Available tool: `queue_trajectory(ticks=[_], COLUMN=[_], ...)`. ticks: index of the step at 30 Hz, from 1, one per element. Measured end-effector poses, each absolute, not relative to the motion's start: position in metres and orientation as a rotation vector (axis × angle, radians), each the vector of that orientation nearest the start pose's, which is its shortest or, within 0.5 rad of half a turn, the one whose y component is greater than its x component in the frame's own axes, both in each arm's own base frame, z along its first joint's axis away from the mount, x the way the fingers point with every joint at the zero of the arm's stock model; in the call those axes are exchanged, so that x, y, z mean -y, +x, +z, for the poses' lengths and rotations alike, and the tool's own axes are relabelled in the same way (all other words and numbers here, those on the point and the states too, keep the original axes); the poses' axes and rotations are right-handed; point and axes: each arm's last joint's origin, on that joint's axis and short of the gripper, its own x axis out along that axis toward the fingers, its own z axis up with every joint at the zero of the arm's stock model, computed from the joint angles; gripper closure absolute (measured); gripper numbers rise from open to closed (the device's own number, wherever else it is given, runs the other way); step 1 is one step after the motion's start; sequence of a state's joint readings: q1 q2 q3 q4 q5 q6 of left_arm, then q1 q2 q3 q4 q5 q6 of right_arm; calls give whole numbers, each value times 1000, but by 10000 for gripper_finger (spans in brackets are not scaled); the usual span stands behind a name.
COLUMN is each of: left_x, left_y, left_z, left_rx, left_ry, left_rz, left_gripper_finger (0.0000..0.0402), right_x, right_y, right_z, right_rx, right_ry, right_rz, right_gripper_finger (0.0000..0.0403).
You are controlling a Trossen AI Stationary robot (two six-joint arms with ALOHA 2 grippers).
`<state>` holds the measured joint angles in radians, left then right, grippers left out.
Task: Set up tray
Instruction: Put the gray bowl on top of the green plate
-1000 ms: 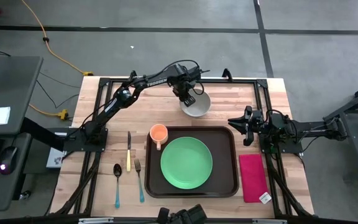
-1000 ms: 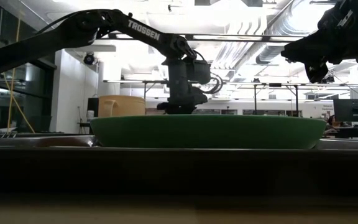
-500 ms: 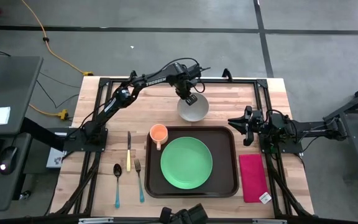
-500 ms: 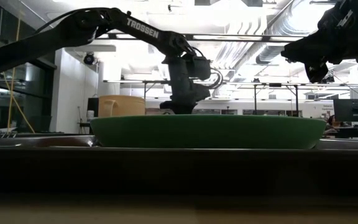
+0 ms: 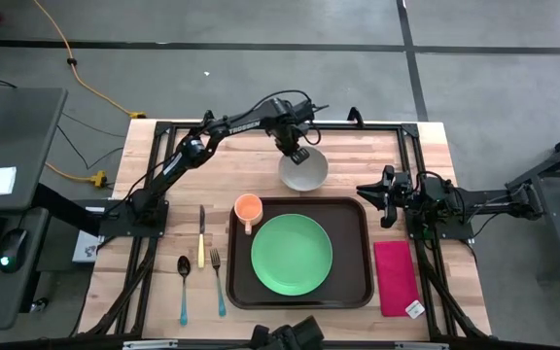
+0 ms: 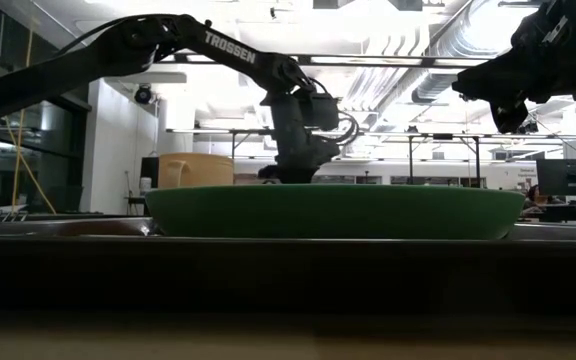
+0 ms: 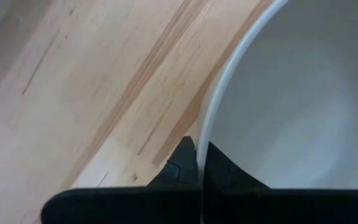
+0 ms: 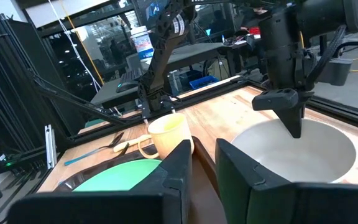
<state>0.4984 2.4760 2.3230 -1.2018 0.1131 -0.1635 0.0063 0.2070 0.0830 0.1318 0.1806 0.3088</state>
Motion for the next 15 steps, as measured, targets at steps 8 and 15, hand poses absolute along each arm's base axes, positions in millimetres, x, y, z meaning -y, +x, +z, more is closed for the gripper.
queue_trajectory(ticks=[8, 15], left_x=[-237, -236], left_y=[439, 438], left_z=[193, 200], left_rx=[-1273, -1286], left_ry=[-591, -595], left_rz=[385, 371], left_gripper_finger=[383, 383], right_x=[4, 4], right_y=[108, 108], right_z=[188, 186], right_rx=[33, 18], right_ry=[309, 304], right_rz=[-171, -174], right_gripper_finger=[355, 354])
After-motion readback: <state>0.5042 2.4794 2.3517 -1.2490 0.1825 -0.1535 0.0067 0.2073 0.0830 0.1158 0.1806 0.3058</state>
